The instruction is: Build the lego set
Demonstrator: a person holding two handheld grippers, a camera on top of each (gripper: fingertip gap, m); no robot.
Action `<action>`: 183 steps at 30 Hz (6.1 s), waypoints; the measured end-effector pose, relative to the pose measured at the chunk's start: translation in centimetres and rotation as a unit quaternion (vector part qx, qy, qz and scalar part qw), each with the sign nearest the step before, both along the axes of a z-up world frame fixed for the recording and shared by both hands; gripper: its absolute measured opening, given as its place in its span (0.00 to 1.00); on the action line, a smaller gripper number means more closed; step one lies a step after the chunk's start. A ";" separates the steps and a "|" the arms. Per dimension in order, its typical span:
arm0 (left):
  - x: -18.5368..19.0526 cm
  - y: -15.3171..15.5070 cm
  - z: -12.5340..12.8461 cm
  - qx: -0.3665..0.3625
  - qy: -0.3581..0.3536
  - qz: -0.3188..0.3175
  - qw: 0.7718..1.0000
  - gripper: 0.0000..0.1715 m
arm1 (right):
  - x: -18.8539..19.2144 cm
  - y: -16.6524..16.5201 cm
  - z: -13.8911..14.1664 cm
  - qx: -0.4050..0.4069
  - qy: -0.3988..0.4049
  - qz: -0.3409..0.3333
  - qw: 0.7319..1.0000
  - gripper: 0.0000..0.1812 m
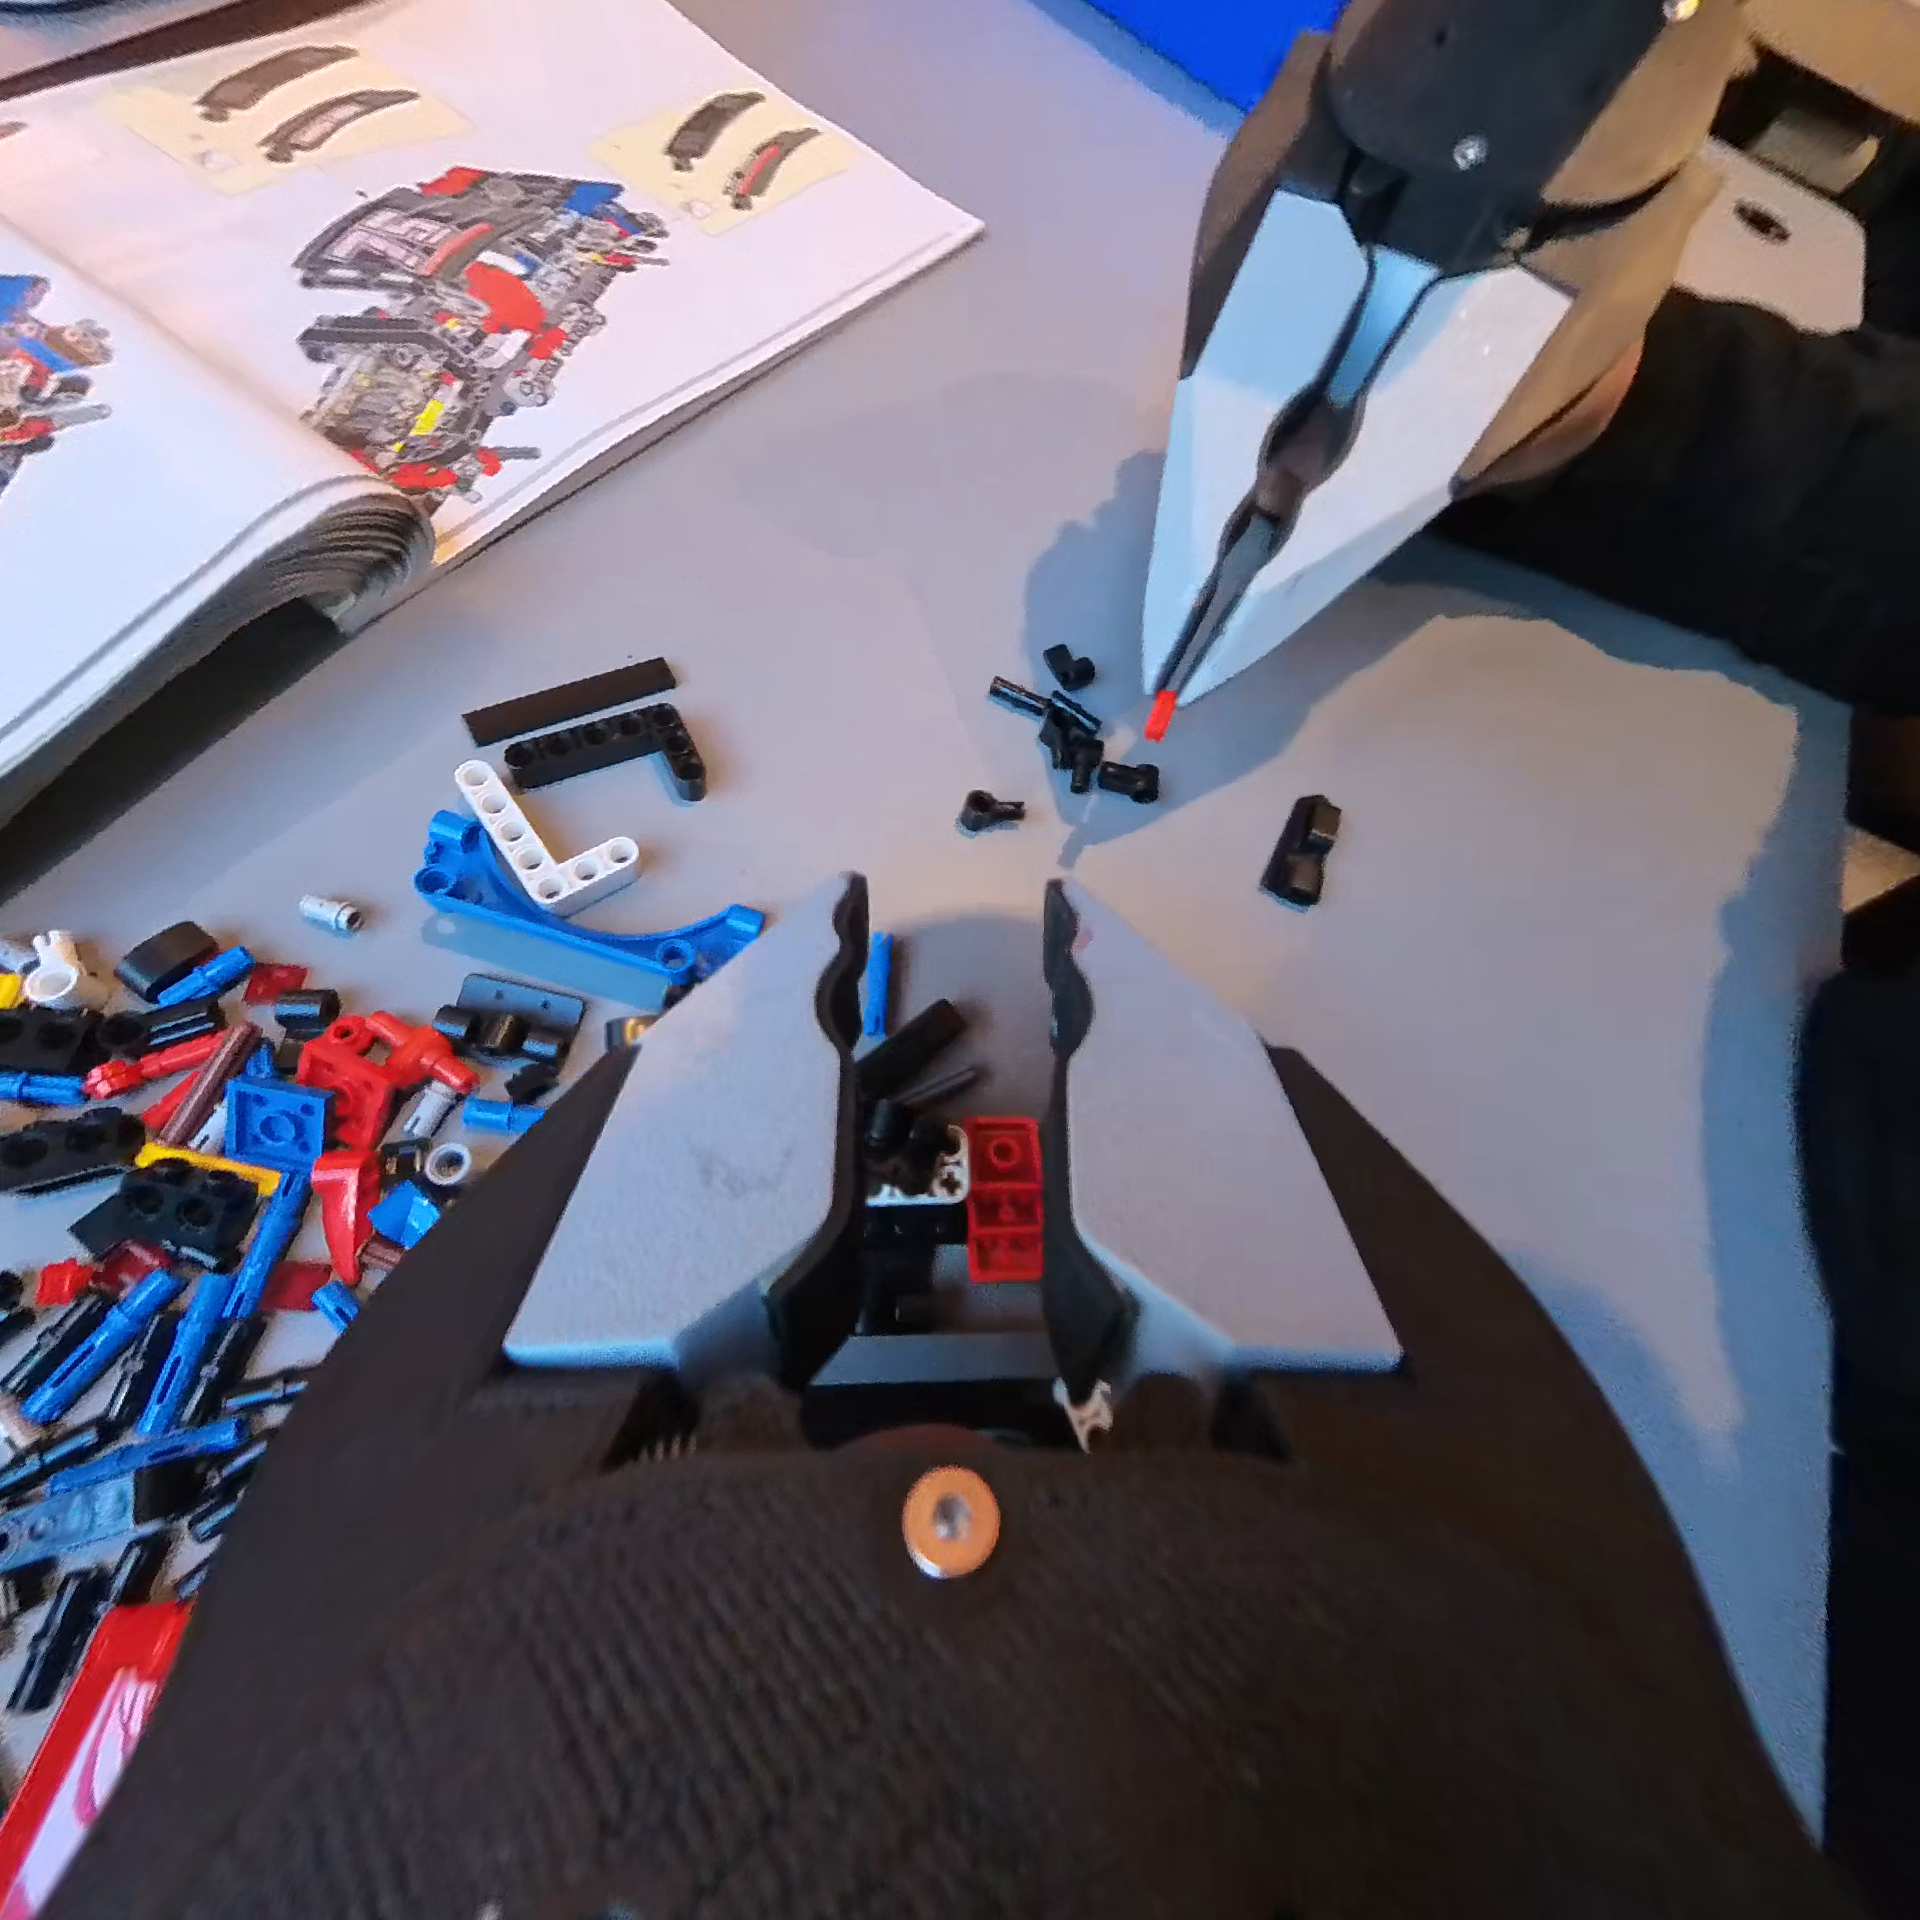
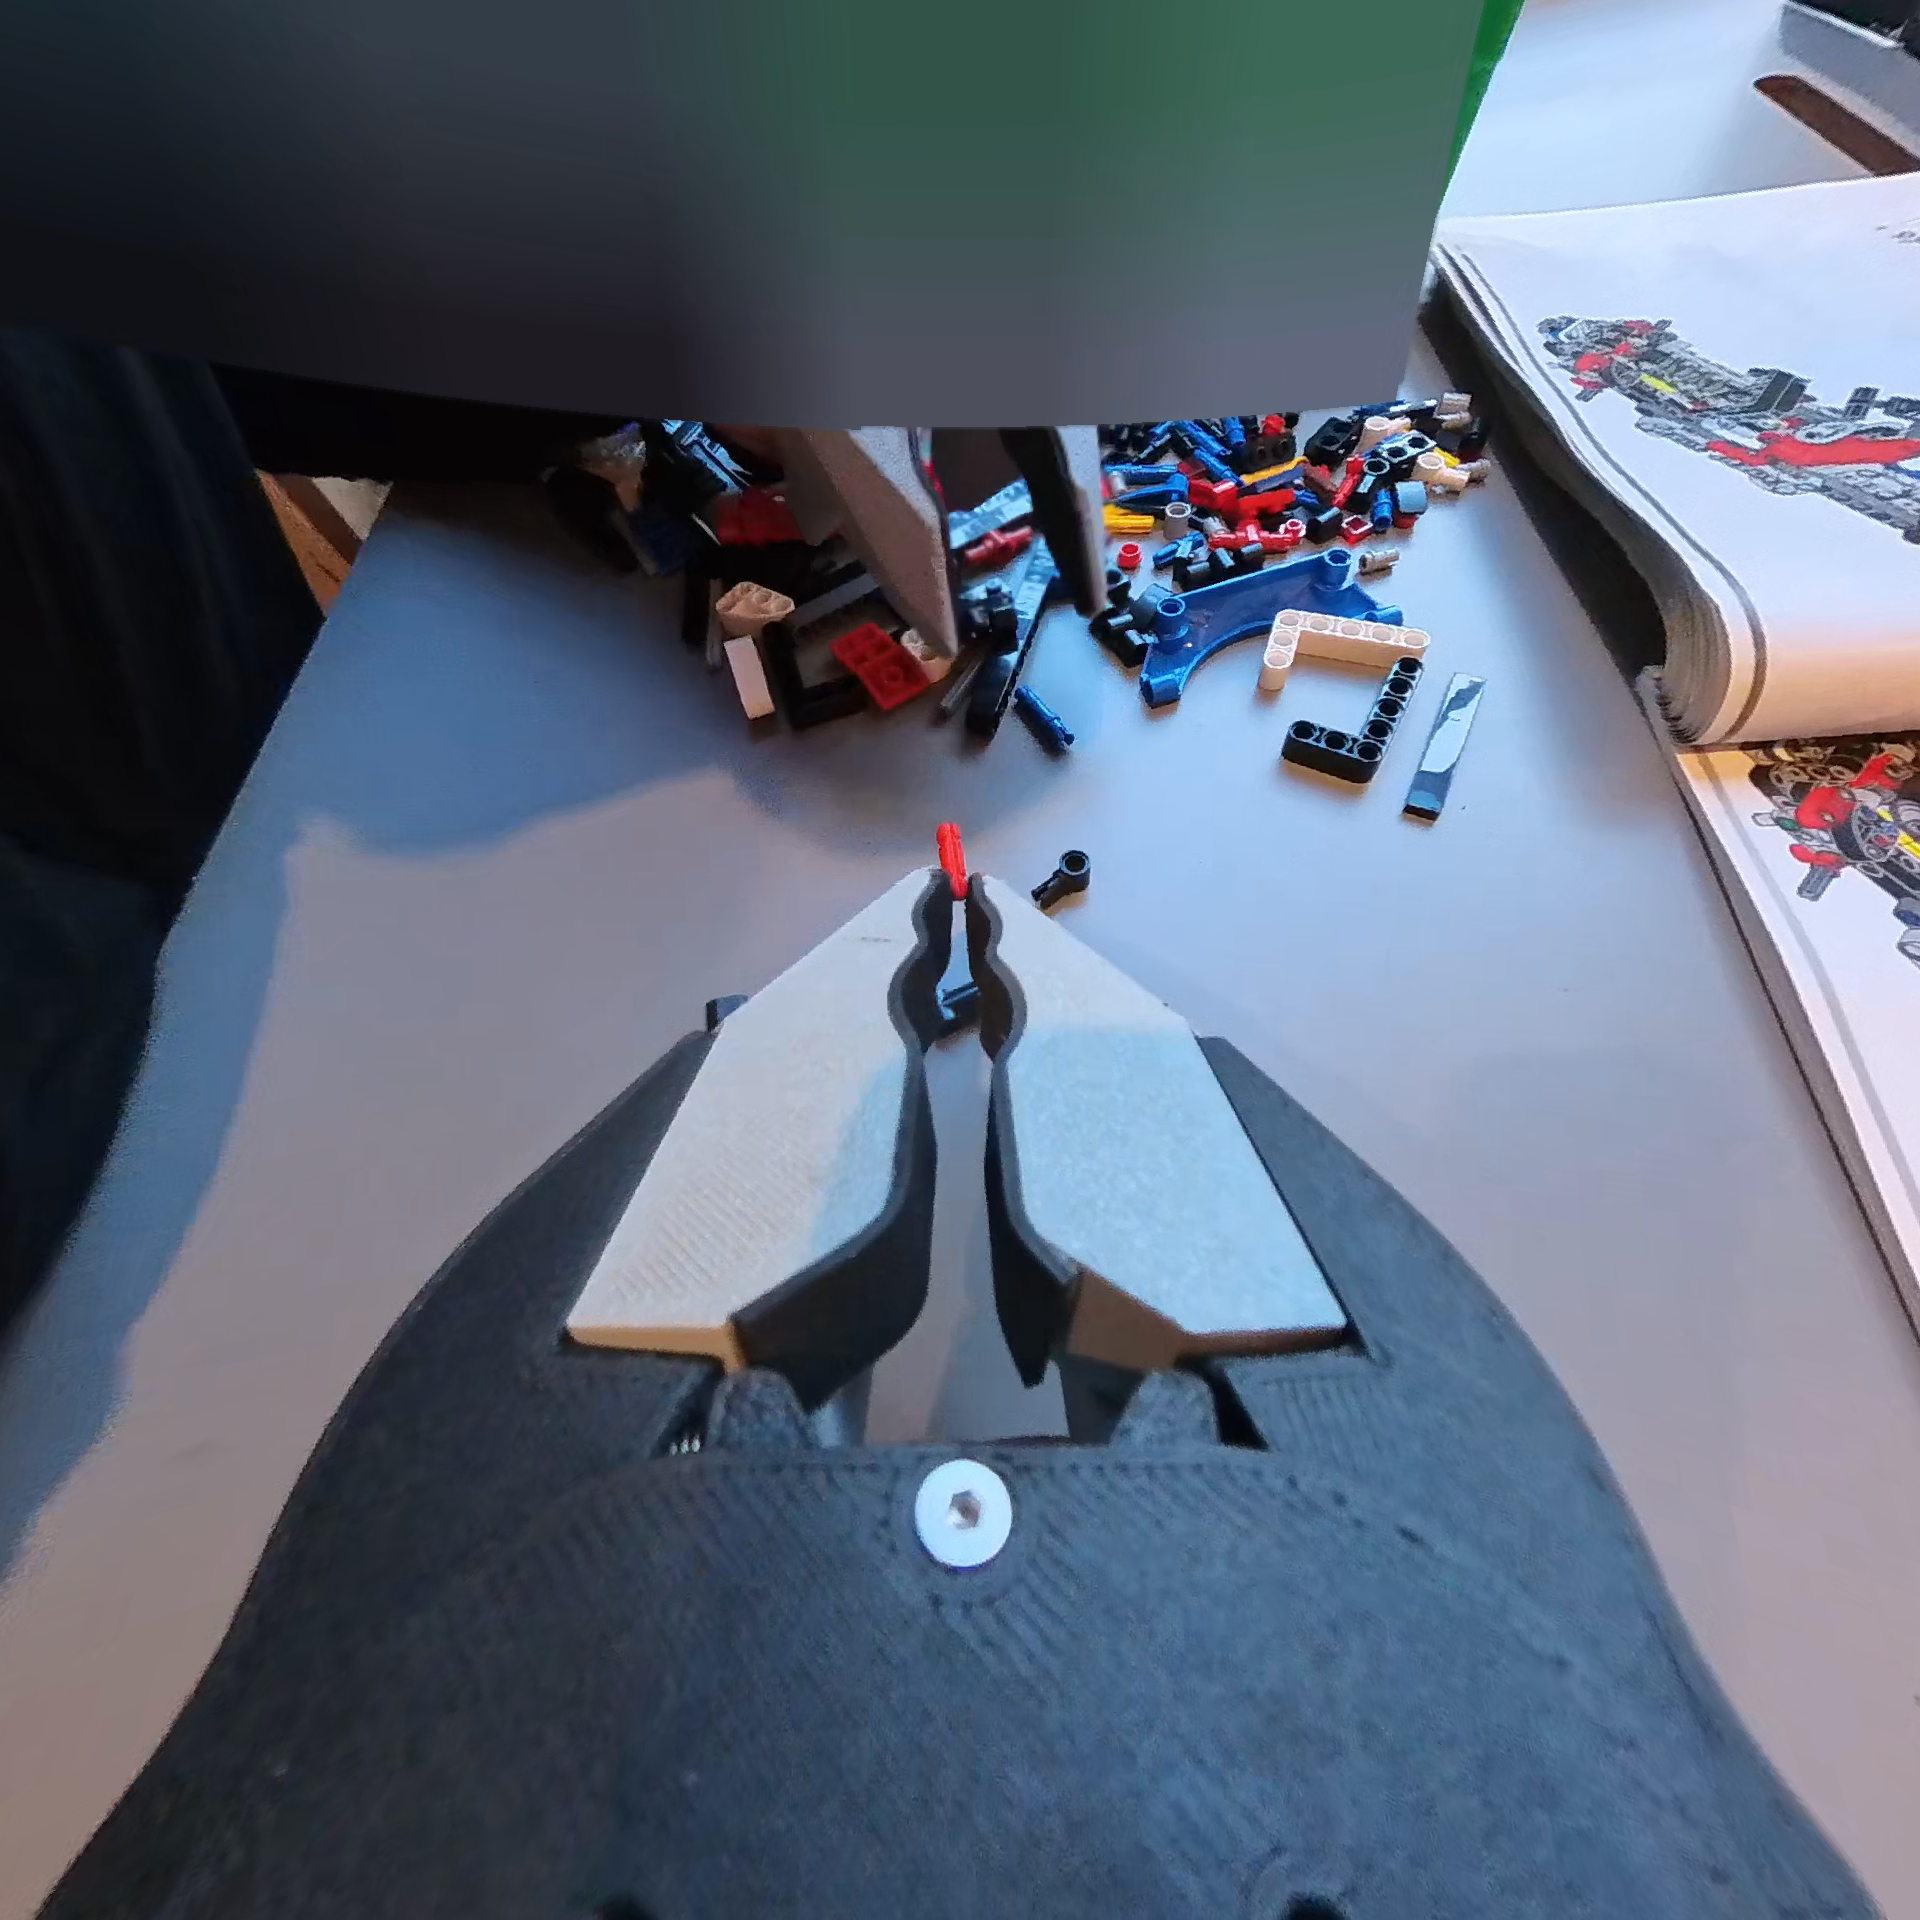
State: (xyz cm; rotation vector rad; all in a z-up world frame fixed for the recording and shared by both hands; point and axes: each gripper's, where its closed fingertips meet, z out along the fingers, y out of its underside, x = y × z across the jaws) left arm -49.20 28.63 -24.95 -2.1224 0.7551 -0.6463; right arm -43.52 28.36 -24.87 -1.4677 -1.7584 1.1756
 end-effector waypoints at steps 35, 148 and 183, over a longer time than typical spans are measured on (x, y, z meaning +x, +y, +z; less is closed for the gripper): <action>5.8 -4.4 -1.4 0.050 0.082 -0.147 0.984 0.01 | -0.7 -4.4 -1.0 -0.006 -0.042 0.066 0.997 0.00; 7.8 -6.3 -1.2 -0.047 -0.006 -0.179 0.983 0.00 | 1.2 -6.0 -0.8 0.112 -0.016 0.061 0.992 0.01; 7.5 -5.2 -0.6 0.019 0.023 -0.161 0.986 0.02 | 1.1 -5.1 -0.6 0.010 -0.028 0.037 0.999 0.00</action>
